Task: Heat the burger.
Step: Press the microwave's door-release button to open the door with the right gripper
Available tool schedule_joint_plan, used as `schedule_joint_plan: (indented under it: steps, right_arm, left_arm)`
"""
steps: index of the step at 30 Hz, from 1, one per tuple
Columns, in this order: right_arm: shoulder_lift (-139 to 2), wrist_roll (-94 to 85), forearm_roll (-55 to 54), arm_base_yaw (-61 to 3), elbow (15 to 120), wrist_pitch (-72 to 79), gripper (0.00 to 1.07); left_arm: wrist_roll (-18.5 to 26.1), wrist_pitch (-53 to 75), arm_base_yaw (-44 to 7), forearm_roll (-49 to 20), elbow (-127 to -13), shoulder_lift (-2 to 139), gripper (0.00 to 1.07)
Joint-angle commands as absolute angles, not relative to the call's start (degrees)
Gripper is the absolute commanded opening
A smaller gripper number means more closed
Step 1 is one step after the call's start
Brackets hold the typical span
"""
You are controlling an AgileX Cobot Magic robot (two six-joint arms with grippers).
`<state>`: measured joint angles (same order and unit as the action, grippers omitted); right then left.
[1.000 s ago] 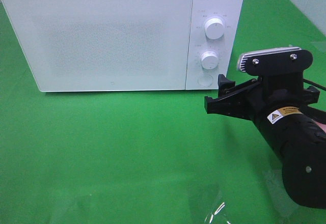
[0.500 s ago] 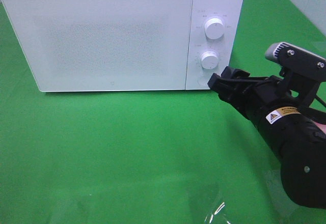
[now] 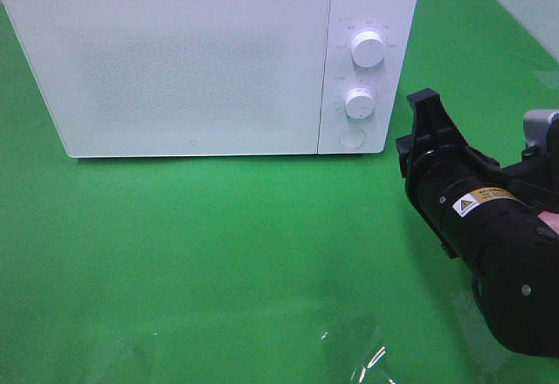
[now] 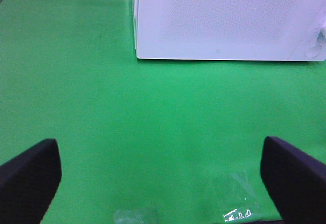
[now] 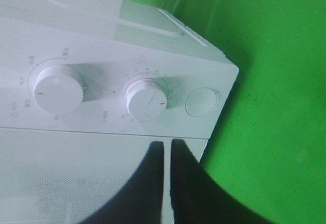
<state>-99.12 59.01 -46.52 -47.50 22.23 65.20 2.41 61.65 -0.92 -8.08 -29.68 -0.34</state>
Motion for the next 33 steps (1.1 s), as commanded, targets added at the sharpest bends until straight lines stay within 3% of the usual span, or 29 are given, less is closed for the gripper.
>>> schedule_joint_plan:
  steps: [1, 17, 25, 33]
  right_arm:
    - [-98.95, 65.49, -45.38, -47.67, 22.69, 63.08, 0.0]
    - [-99.87, 76.09, -43.49, -47.1, 23.09, 57.18, 0.0]
    - [-106.34, 85.14, -32.83, -42.17, 27.62, 56.26, 0.0]
    - [-109.78, 85.37, -31.23, -39.25, 31.28, 56.21, 0.0]
  left_arm:
    - [2.12, 61.13, -1.09, -8.25, -29.51, -1.55, 0.99]
    - [2.12, 61.13, -1.09, -8.25, -29.51, -1.55, 0.99]
    - [2.12, 61.13, -1.09, -8.25, -29.51, -1.55, 0.99]
    - [2.12, 61.13, -1.09, -8.25, -29.51, -1.55, 0.99]
